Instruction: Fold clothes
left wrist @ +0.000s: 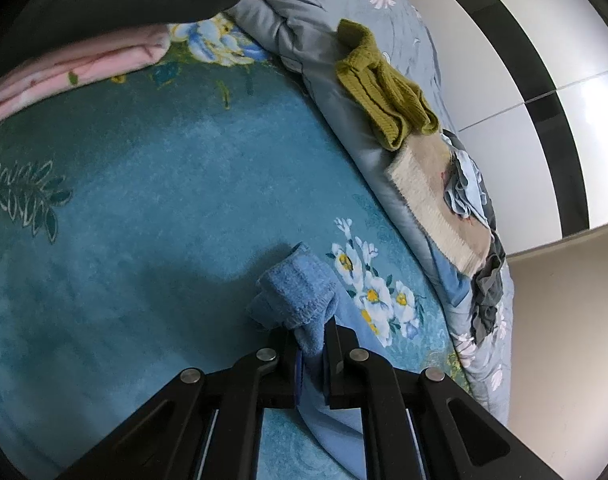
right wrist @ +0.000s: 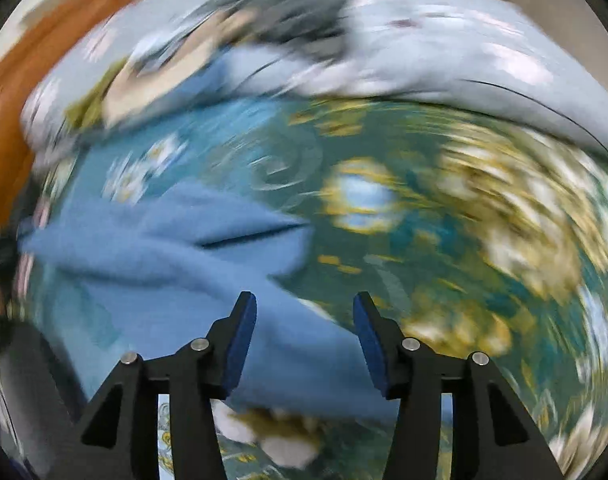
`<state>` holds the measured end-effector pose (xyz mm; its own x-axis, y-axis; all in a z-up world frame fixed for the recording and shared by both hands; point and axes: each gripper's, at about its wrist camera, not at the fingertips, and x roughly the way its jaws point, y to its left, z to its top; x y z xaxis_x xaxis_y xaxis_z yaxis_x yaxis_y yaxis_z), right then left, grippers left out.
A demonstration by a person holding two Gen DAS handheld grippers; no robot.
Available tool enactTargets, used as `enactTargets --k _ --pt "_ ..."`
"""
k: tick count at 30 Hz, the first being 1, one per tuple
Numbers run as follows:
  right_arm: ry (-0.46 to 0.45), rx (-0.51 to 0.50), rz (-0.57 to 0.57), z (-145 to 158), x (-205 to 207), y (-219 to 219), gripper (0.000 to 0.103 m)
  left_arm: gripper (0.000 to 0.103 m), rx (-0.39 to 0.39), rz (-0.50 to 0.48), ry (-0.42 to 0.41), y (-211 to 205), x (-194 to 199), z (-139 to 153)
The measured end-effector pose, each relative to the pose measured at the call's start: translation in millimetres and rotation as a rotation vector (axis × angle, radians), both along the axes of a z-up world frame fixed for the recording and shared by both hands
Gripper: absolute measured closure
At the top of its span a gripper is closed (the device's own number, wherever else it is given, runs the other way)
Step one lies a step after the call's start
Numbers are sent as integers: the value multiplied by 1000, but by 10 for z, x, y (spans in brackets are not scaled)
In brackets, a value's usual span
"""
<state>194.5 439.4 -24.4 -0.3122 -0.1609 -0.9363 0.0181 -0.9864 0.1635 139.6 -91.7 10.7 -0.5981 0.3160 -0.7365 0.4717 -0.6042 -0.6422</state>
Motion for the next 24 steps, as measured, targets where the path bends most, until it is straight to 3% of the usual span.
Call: enactTargets --k 3,6,8,9,13,16,20,22,24 --pt "-66 27 129 -264 -211 -339 51 95 20 13 6 -25 18 -19" --pt "-114 69 169 -469 -312 -502 53 95 13 5 4 -10 4 -14" --pt "-114 48 139 -489 -317 -484 75 95 8 -1 9 3 -6 -7" --pt "-112 31 121 -484 -311 -467 91 95 5 -4 11 13 -16 -5" --pt "-76 37 82 -330 -337 -426 97 95 -27 -33 12 82 -90 17" --pt "57 63 47 124 -467 -353 97 95 -56 -73 63 147 -109 111" --pt "352 99 13 1061 -457 -324 97 95 -92 -120 141 228 -102 247" --pt "439 128 22 1255 -319 -373 97 95 -84 -109 129 213 -99 226" --pt "473 200 56 1172 -119 -470 97 95 -71 -92 105 186 -96 185"
